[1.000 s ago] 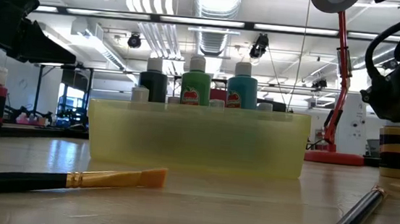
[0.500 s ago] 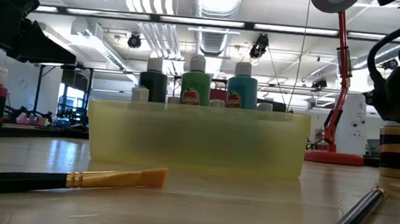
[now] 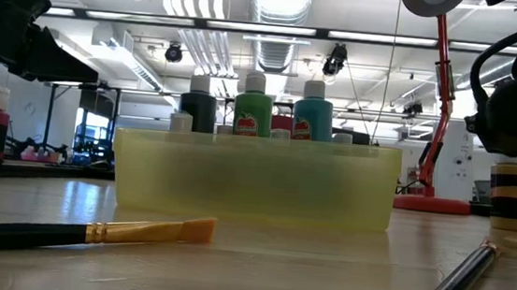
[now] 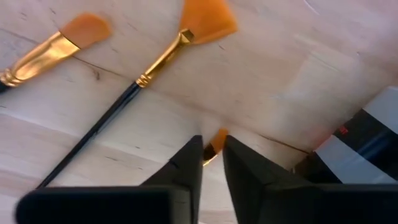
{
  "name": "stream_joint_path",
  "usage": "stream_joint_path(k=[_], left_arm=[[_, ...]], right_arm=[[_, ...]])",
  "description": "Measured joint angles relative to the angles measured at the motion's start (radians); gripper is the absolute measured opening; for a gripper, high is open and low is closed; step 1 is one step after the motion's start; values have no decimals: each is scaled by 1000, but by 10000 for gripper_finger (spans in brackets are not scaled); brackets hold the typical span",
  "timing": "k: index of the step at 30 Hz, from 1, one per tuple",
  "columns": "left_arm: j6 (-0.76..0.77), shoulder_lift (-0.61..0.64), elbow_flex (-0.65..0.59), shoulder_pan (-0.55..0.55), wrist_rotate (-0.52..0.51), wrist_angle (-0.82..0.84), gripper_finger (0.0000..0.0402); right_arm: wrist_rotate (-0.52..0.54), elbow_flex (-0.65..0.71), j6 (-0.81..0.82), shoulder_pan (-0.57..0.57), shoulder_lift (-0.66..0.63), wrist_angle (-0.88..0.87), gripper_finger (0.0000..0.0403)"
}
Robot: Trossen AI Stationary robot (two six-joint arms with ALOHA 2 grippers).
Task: Pick & Place Paint Supplies
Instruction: Put the gold paint brush into the pink cup
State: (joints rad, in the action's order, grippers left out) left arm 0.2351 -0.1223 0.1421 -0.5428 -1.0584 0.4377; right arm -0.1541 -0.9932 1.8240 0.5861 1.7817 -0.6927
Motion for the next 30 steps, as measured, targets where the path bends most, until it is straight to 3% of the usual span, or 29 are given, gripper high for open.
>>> stream_joint_path(k=[5,12,17,21,25,30], left_arm=[[0,0,0,0,0,0,184],[0,0,0,0,0,0,184],[0,0,0,0,0,0,184],[0,0,0,0,0,0,184],[0,0,0,0,0,0,184],[0,0,0,0,0,-1,184]], right_arm=[[3,0,-25,-1,0,4,15],[0,3,-37,-1,-17,1,9],[27,5,-38,-6,-101,-10,8],[136,5,-32,-8,-198,-9,8],[322,-4,-65,-13,-322,3,8],[532,-15,-262,-35,-442,131,8]])
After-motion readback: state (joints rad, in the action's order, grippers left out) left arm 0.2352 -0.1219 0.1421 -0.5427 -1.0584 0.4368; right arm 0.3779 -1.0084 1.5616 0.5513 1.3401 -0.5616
